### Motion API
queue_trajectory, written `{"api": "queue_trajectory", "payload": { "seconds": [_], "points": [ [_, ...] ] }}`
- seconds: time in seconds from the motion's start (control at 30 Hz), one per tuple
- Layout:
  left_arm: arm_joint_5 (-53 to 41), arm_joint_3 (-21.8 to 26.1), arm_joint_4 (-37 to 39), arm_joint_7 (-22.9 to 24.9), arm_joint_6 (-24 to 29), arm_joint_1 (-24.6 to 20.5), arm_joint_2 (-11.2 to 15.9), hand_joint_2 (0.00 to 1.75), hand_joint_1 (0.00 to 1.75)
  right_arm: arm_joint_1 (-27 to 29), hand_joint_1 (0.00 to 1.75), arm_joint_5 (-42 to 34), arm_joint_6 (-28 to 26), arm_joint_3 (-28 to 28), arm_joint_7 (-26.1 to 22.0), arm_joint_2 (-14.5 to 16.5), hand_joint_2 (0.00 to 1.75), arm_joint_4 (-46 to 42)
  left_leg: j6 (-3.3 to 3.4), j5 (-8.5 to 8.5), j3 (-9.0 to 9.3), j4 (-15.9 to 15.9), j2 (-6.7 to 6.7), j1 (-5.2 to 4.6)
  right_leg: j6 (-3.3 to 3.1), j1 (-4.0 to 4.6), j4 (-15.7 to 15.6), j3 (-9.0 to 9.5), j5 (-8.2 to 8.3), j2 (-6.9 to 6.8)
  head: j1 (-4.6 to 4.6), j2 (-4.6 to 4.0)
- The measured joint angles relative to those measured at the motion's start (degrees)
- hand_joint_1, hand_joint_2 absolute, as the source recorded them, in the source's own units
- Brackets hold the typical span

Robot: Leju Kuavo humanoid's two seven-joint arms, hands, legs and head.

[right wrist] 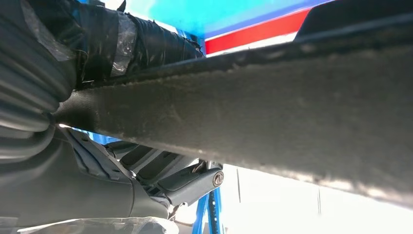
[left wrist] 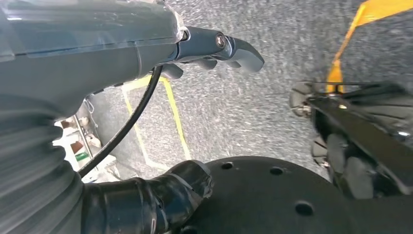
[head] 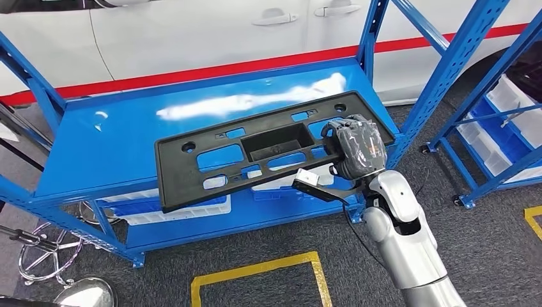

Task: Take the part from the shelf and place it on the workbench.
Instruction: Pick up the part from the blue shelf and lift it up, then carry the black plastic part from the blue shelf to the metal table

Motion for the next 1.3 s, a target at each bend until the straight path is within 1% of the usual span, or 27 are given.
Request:
{"api": "queue_trajectory", "payload": {
  "seconds": [0.03, 0.1, 0.13, 0.2, 0.27, 0.33, 0.4, 0.43, 0.47, 0.5, 0.57, 0.63, 0.67, 0.73, 0.77, 0.8, 0.9, 0.93, 0.97, 1.0, 1.03, 1.07, 1.1, 1.17, 1.23, 1.27, 1.3],
  "points": [
    [0.0, 0.0, 0.0, 0.0, 0.0, 0.0, 0.0, 1.75, 0.00, 0.0, 1.75, 0.0, 0.0, 0.0, 0.0, 0.0, 1.75, 0.0, 0.25, 1.53, 2.58, -2.8, -0.03, -0.02, 0.10, 0.03, 0.0, -0.65, 0.54, 0.02, -0.01, 0.00],
    [0.0, 0.0, -0.1, 0.0, 0.0, -0.1, 0.0, 1.75, 0.00, 0.0, 1.75, -0.1, 0.0, 0.0, 0.0, 0.0, 1.75, -0.1, 0.87, 2.00, 8.33, -10.8, -0.12, -0.29, 0.51, 0.08, 0.1, -1.47, 1.53, 0.02, 0.01, 0.00],
    [0.0, 0.0, -0.2, 0.0, 0.0, -0.1, 0.0, 1.75, 0.00, -0.1, 1.75, -0.1, 0.0, 0.0, 0.0, 0.0, 1.75, -0.1, 1.12, 1.53, 10.16, -13.8, -0.17, -0.49, 0.81, 0.06, 0.0, -1.63, 2.05, -0.02, 0.01, 0.00],
    [0.0, 0.1, -0.2, 0.0, 0.0, -0.2, 0.1, 1.75, 0.00, -0.1, 1.75, -0.1, 0.0, 0.0, 0.0, 0.0, 1.75, -0.2, 1.50, 1.27, 11.15, -16.4, -0.22, -0.85, 1.58, -0.11, -0.5, -1.71, 3.25, -0.14, 0.03, 0.00],
    [0.0, 0.1, -0.2, 0.0, 0.0, -0.3, 0.0, 1.75, 0.00, -0.1, 1.75, -0.2, 0.0, 0.0, 0.0, -0.1, 1.75, -0.2, 2.09, 2.75, 10.57, -17.1, -0.01, -0.66, 2.26, -0.18, -0.5, -2.03, 2.91, -0.07, 0.04, -0.01],
    [0.0, 0.1, -0.2, 0.0, -0.1, -0.3, -0.1, 1.75, 0.00, -0.2, 1.75, -0.2, 0.1, 0.0, 0.0, -0.2, 1.75, -0.2, 2.96, 4.47, 9.48, -17.6, 0.31, -0.44, 2.68, -0.11, 2.9, -3.03, -1.80, 0.14, 0.06, -0.01],
    [0.0, 0.1, -0.2, 0.0, -0.1, -0.3, -0.1, 1.75, 0.00, -0.1, 1.75, -0.3, 0.1, 0.0, 0.0, -0.3, 1.75, -0.2, 3.44, 5.80, 7.62, -17.4, 0.45, -0.61, 2.91, -0.12, 9.8, -4.29, -7.37, 0.26, 0.05, 0.00],
    [0.0, 0.1, -0.3, 0.0, -0.1, -0.2, -0.1, 1.75, 0.00, -0.1, 1.75, -0.3, 0.1, 0.0, 0.0, -0.3, 1.75, -0.2, 3.39, 6.38, 6.60, -17.1, 0.47, -0.66, 3.02, -0.16, 12.9, -4.59, -8.27, 0.26, 0.05, 0.00],
    [0.0, 0.1, -0.3, 0.0, -0.1, -0.2, -0.1, 1.75, 0.00, -0.1, 1.75, -0.3, 0.2, 0.0, 0.0, -0.3, 1.75, -0.2, 3.33, 6.93, 5.49, -16.7, 0.48, -0.69, 3.12, -0.23, 14.8, -4.31, -7.66, 0.25, 0.04, 0.00],
    [0.0, 0.1, -0.3, 0.0, -0.1, -0.2, -0.1, 1.75, 0.00, -0.1, 1.75, -0.3, 0.2, 0.0, 0.1, -0.3, 1.75, -0.2, 3.23, 7.42, 4.36, -16.3, 0.48, -0.69, 3.19, -0.33, 15.0, -3.21, -6.05, 0.25, 0.05, 0.00],
    [0.0, 0.2, -0.4, 0.0, -0.2, -0.2, -0.1, 1.75, 0.00, -0.2, 1.75, -0.3, 0.2, 0.0, 0.2, -0.3, 1.75, -0.2, 2.87, 8.17, 2.33, -15.2, 0.42, -0.69, 3.18, -0.53, 10.3, 1.51, -3.68, 0.24, 0.06, 0.00],
    [0.0, 0.2, -0.5, 0.0, -0.4, -0.2, -0.1, 1.75, 0.00, -0.4, 1.75, -0.3, 0.3, 0.0, 0.4, -0.3, 1.75, -0.4, 2.31, 8.81, 1.06, -14.2, 0.35, -0.80, 2.79, -0.33, 3.0, 6.62, -5.14, 0.29, 0.02, 0.00],
    [-0.1, 0.2, -0.5, 0.0, -0.4, -0.2, -0.1, 1.75, 0.00, -0.5, 1.75, -0.4, 0.4, 0.0, 0.5, -0.3, 1.75, -0.5, 1.97, 9.27, 0.69, -13.9, 0.33, -0.85, 2.46, -0.10, 0.6, 7.93, -6.08, 0.31, 0.01, 0.00],
    [-0.3, 0.3, -0.5, 0.0, -0.5, 0.0, -0.1, 1.75, 0.00, -0.6, 1.75, -0.4, 0.5, 0.0, 0.6, -0.3, 1.75, -0.6, 1.27, 10.19, 0.19, -14.0, 0.30, -0.79, 1.57, 0.11, -0.6, 7.63, -5.84, 0.21, 0.02, 0.00],
    [-0.3, 0.3, -0.5, 0.0, -0.5, 0.1, -0.1, 1.75, 0.00, -0.6, 1.75, -0.4, 0.6, 0.0, 0.6, -0.3, 1.75, -0.6, 0.95, 9.73, -0.20, -13.7, 0.25, -0.67, 1.07, 0.06, -0.7, 7.06, -5.21, 0.11, 0.02, 0.00],
    [-0.4, 0.4, -0.5, 0.0, -0.6, 0.2, -0.1, 1.75, 0.00, -0.6, 1.75, -0.5, 0.7, 0.0, 0.6, -0.3, 1.75, -0.7, 0.61, 8.06, -0.79, -12.6, 0.20, -0.55, 0.52, -0.07, -0.8, 6.35, -4.53, -0.02, 0.00, 0.00],
    [-0.5, 0.5, -0.5, -0.1, -0.6, 0.2, -0.1, 1.75, 0.00, -0.7, 1.75, -0.5, 0.8, 0.0, 0.6, -0.3, 1.75, -0.7, -0.22, -0.45, -2.92, -4.1, 0.13, -0.25, -0.39, -0.08, -0.9, 3.96, -2.43, -0.22, -0.03, 0.00],
    [-0.5, 0.5, -0.5, -0.1, -0.6, 0.2, -0.1, 1.75, 0.00, -0.7, 1.75, -0.5, 0.8, 0.0, 0.6, -0.3, 1.75, -0.7, -0.35, -1.67, -3.19, -0.9, 0.13, -0.20, -0.39, 0.01, -0.8, 3.07, -1.73, -0.23, -0.03, 0.00],
    [-0.5, 0.5, -0.5, -0.1, -0.6, 0.1, -0.1, 1.75, 0.00, -0.6, 1.75, -0.5, 0.8, 0.0, 0.6, -0.3, 1.75, -0.7, -0.39, -1.39, -2.91, 1.2, 0.12, -0.18, -0.36, 0.08, -0.6, 2.12, -1.03, -0.24, -0.03, 0.00],
    [-0.5, 0.5, -0.5, -0.1, -0.6, 0.1, -0.1, 1.75, 0.00, -0.6, 1.75, -0.5, 0.9, 0.0, 0.6, -0.3, 1.75, -0.7, -0.34, 0.07, -1.87, 1.7, 0.10, -0.17, -0.29, 0.13, -0.5, 1.10, -0.40, -0.25, -0.03, 0.00],
    [-0.6, 0.5, -0.6, -0.2, -0.6, 0.1, -0.1, 1.75, 0.00, -0.6, 1.75, -0.5, 0.9, 0.0, 0.6, -0.3, 1.75, -0.7, -0.19, 1.94, 0.13, 0.2, 0.08, -0.18, -0.20, 0.15, -0.3, 0.15, 0.19, -0.25, -0.04, 0.00],
    [-0.6, 0.5, -0.6, -0.3, -0.6, 0.1, -0.1, 1.75, 0.00, -0.6, 1.75, -0.5, 0.9, 0.0, 0.6, -0.3, 1.75, -0.7, 0.06, 3.11, 2.95, -3.1, 0.03, -0.22, -0.07, 0.16, -0.1, -0.59, 0.71, -0.24, -0.04, 0.00],
    [-0.6, 0.5, -0.7, -0.3, -0.6, 0.1, -0.1, 1.75, 0.00, -0.6, 1.75, -0.5, 0.9, 0.0, 0.7, -0.3, 1.75, -0.7, 0.37, 3.12, 6.21, -7.4, -0.04, -0.35, 0.12, 0.21, 0.0, -1.14, 1.18, -0.23, -0.04, 0.00],
    [-0.8, 0.5, -0.9, -0.4, -0.7, 0.1, 0.0, 1.75, 0.00, -0.7, 1.75, -0.5, 1.0, 0.0, 0.8, -0.3, 1.75, -0.8, 0.90, 1.56, 10.74, -14.5, -0.16, -0.67, 0.71, 0.17, -0.1, -1.59, 2.28, -0.29, -0.02, 0.00],
    [-0.9, 0.6, -0.9, -0.5, -0.8, 0.0, 0.0, 1.75, 0.00, -0.7, 1.75, -0.6, 1.0, 0.0, 0.9, -0.3, 1.75, -0.8, 1.37, 1.46, 11.32, -16.8, -0.16, -0.88, 1.44, 0.07, -0.8, -1.70, 3.58, -0.35, -0.02, 0.00],
    [-1.0, 0.6, -0.9, -0.5, -0.9, -0.1, 0.0, 1.75, 0.00, -0.8, 1.75, -0.6, 1.1, 0.0, 0.9, -0.3, 1.75, -0.8, 1.71, 2.23, 10.96, -17.1, -0.04, -0.81, 1.76, 0.02, -0.9, -1.86, 3.62, -0.29, -0.01, 0.00],
    [-1.0, 0.6, -0.9, -0.5, -0.9, -0.1, 0.0, 1.75, 0.00, -0.8, 1.75, -0.7, 1.1, 0.0, 0.9, -0.3, 1.75, -0.8, 2.19, 3.00, 10.56, -17.4, 0.10, -0.67, 2.03, 0.03, -0.5, -2.19, 2.63, -0.20, 0.00, 0.00]
  ]
}}
